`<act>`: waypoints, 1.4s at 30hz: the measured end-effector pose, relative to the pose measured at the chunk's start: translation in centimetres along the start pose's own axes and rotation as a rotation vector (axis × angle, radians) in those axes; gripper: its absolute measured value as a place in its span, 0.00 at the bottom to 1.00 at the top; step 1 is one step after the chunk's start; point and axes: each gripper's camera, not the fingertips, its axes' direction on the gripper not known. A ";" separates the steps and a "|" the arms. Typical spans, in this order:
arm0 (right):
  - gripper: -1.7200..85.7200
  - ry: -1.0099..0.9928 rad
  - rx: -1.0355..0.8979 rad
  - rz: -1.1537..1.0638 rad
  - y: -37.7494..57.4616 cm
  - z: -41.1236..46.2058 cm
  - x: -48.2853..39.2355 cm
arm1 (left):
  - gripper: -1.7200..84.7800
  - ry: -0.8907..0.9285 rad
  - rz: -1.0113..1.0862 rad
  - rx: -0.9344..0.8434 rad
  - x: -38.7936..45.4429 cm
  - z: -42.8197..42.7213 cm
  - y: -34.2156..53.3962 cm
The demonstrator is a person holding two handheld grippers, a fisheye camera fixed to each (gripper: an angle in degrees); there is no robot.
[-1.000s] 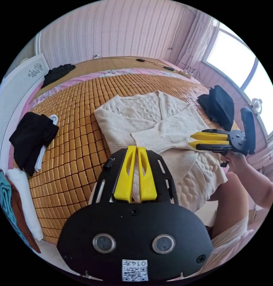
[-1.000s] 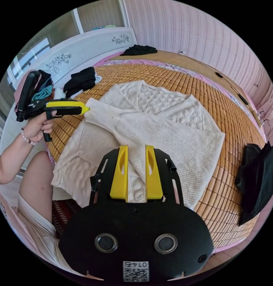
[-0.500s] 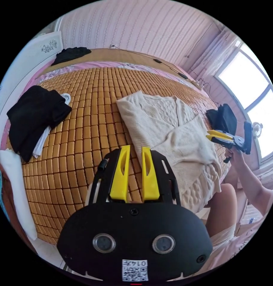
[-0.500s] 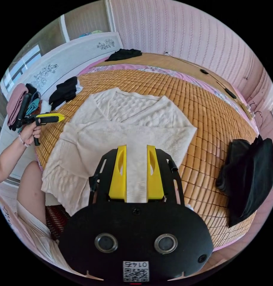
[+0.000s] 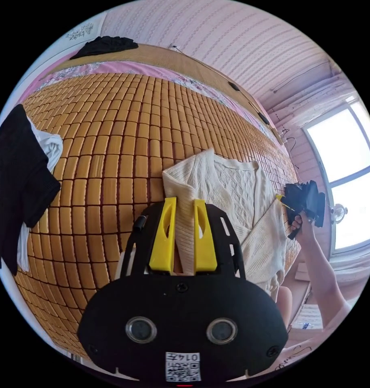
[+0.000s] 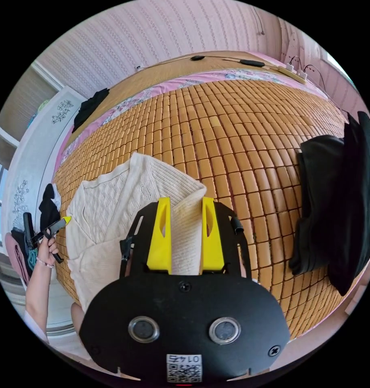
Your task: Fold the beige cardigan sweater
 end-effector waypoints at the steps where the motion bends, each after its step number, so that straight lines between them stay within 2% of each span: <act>1: 0.11 0.032 0.002 -0.003 0.0 -0.1 0.0 | 0.07 -0.011 0.000 -0.011 0.0 -0.2 0.1; 3: 0.06 0.041 0.029 -0.046 0.2 -1.2 -0.2 | 0.06 0.010 0.000 0.006 -0.2 -0.8 0.5; 6: 0.04 -0.040 0.144 -0.135 1.8 -4.6 -0.6 | 0.04 0.045 0.066 0.083 0.2 -2.9 1.7; 11: 0.03 -0.260 0.335 -0.254 8.1 -13.7 2.0 | 0.03 0.099 0.418 0.230 3.3 -9.4 6.7; 14: 0.03 -0.277 0.366 -0.299 14.4 -17.7 3.9 | 0.02 0.136 0.557 0.249 3.5 -13.0 12.3; 16: 0.03 -0.234 0.302 -0.327 18.1 -18.3 4.8 | 0.02 0.147 0.586 0.216 2.9 -14.0 16.2; 18: 0.03 -0.171 0.193 -0.297 21.0 -17.2 5.9 | 0.02 0.141 0.547 0.133 1.7 -13.7 19.9; 20: 0.04 -0.054 0.038 -0.206 23.3 -15.2 7.2 | 0.03 0.040 0.435 0.038 -0.2 -12.8 24.1; 22: 0.04 0.017 -0.009 -0.162 24.1 -14.7 7.3 | 0.03 0.013 0.359 -0.013 -1.2 -12.3 26.5; 25: 0.05 0.000 0.031 -0.173 24.1 -15.7 5.6 | 0.04 0.007 0.295 -0.047 -1.1 -11.8 28.7; 28: 0.11 -0.047 0.039 -0.182 23.0 -15.7 2.9 | 0.07 0.016 0.238 -0.018 0.2 -10.8 28.9; 33: 0.17 -0.062 -0.072 -0.142 20.0 -12.1 -0.5 | 0.14 0.105 0.111 0.010 1.7 -6.5 27.1; 36: 0.14 -0.071 -0.187 -0.269 18.6 -10.2 -4.9 | 0.11 0.139 0.074 -0.077 2.3 -2.7 25.8; 38: 0.11 0.162 -0.229 -0.427 18.5 -9.0 -9.0 | 0.05 0.054 0.151 -0.112 3.1 -2.3 25.8; 40: 0.08 0.333 -0.240 -0.539 18.7 -8.1 -11.2 | 0.02 0.047 0.167 -0.100 2.7 -3.3 25.9; 42: 0.07 0.398 -0.271 -0.604 18.5 -7.1 -12.5 | 0.02 0.024 0.158 -0.101 1.7 -3.8 26.1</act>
